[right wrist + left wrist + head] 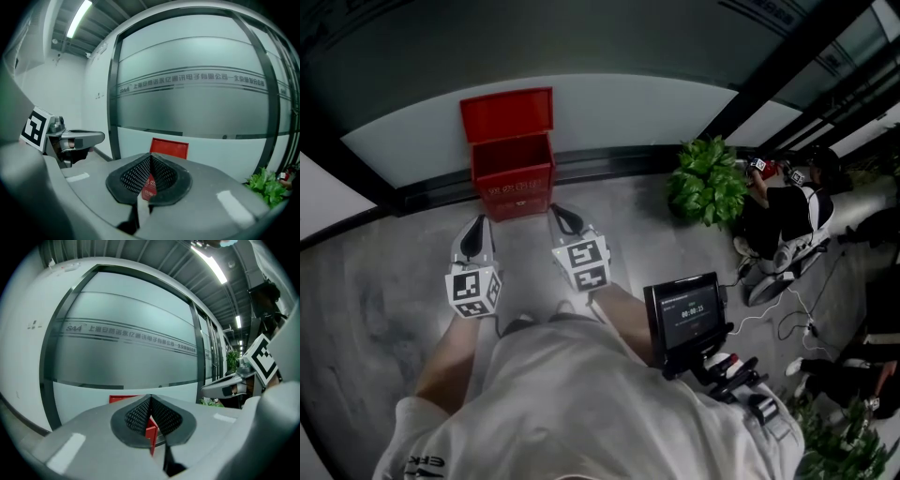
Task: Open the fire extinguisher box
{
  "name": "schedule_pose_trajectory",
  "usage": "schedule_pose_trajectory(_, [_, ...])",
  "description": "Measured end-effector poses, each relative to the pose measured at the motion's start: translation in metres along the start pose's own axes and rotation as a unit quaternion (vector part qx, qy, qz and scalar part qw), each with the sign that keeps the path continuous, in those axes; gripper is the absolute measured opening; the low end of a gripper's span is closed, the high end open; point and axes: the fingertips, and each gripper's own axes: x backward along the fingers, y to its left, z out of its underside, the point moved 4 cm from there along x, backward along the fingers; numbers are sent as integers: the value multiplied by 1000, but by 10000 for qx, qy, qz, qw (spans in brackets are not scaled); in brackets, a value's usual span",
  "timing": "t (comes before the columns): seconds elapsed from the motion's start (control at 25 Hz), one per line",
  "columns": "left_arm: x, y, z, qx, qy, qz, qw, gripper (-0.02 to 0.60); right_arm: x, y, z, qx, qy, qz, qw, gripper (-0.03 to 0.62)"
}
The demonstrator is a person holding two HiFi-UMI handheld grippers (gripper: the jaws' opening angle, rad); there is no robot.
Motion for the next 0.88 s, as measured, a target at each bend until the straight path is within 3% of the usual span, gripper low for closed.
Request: schedule_pose_trajectory(0.88, [46, 12, 4, -73, 57, 342, 9994, 3, 28, 48, -2, 57, -62, 283, 9996, 12])
